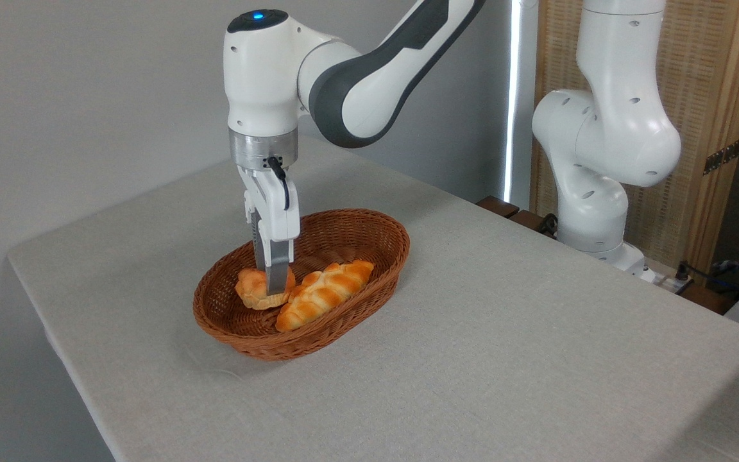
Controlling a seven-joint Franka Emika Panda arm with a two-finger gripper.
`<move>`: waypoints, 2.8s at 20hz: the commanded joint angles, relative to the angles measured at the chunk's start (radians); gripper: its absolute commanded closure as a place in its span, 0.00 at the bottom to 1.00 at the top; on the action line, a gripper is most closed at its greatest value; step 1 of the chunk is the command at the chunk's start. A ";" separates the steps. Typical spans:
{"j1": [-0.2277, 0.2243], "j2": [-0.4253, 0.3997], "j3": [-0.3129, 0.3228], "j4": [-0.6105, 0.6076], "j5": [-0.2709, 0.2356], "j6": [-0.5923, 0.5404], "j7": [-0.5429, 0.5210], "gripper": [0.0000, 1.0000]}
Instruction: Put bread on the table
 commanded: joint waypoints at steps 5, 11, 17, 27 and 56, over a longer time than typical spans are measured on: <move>0.001 -0.010 0.000 -0.014 0.012 0.025 0.009 0.52; 0.002 -0.019 0.003 -0.009 0.012 0.024 0.010 0.52; 0.008 -0.039 0.012 0.009 0.012 0.015 0.004 0.53; 0.015 -0.054 0.014 0.029 0.015 -0.028 0.009 0.61; 0.015 -0.051 0.012 0.026 0.018 -0.028 0.018 1.00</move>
